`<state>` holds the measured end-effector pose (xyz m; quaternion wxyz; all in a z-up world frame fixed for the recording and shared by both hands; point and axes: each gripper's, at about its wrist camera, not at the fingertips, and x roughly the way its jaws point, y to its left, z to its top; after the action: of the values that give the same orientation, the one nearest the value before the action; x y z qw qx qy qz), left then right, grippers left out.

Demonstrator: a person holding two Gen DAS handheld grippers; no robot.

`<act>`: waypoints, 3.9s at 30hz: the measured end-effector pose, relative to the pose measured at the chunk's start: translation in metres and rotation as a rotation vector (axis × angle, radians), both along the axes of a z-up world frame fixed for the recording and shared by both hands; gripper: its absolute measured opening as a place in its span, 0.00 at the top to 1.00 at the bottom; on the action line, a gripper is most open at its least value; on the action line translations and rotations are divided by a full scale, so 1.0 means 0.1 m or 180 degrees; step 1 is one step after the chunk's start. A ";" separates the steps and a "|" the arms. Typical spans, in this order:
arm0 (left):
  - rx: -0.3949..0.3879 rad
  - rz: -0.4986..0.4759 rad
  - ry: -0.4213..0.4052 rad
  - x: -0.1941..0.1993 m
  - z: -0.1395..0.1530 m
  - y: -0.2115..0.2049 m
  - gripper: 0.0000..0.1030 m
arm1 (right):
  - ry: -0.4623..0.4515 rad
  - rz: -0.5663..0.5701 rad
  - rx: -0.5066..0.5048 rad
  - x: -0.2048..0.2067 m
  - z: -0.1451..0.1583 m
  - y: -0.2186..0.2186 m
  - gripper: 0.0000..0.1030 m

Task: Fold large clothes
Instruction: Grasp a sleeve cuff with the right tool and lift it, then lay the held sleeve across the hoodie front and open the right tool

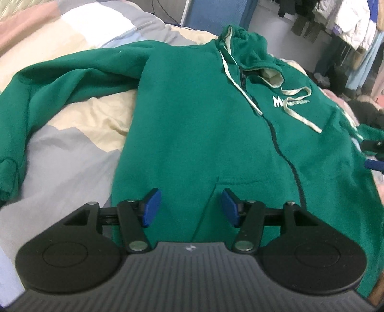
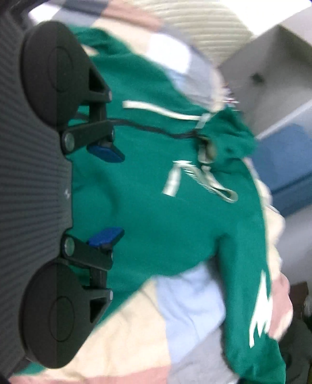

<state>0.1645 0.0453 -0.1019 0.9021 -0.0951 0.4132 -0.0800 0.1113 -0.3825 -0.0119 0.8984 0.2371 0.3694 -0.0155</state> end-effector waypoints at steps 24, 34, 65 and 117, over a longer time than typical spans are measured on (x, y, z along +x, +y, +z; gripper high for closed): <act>0.0171 0.0069 -0.0434 0.15 -0.01 -0.28 0.38 | -0.1025 -0.1416 0.0474 1.22 -0.65 -3.19 0.17; 0.0138 0.0098 -0.0506 0.32 -0.08 -0.39 0.38 | -0.1303 -0.1482 -0.0179 1.61 -0.06 -3.45 0.91; -0.0328 0.0283 -0.0769 -0.17 0.40 0.16 0.37 | -0.1945 0.1869 -0.2924 0.55 0.82 1.29 0.93; 0.0443 -0.1279 -0.1131 -0.29 0.17 -1.81 0.33 | -0.0218 0.0561 0.0024 0.49 -0.34 0.36 0.75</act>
<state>0.1354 -0.1358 -0.0850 0.9309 0.0664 0.2635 -0.2442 0.1607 -0.3468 -0.0462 0.9075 0.2074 0.3579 0.0732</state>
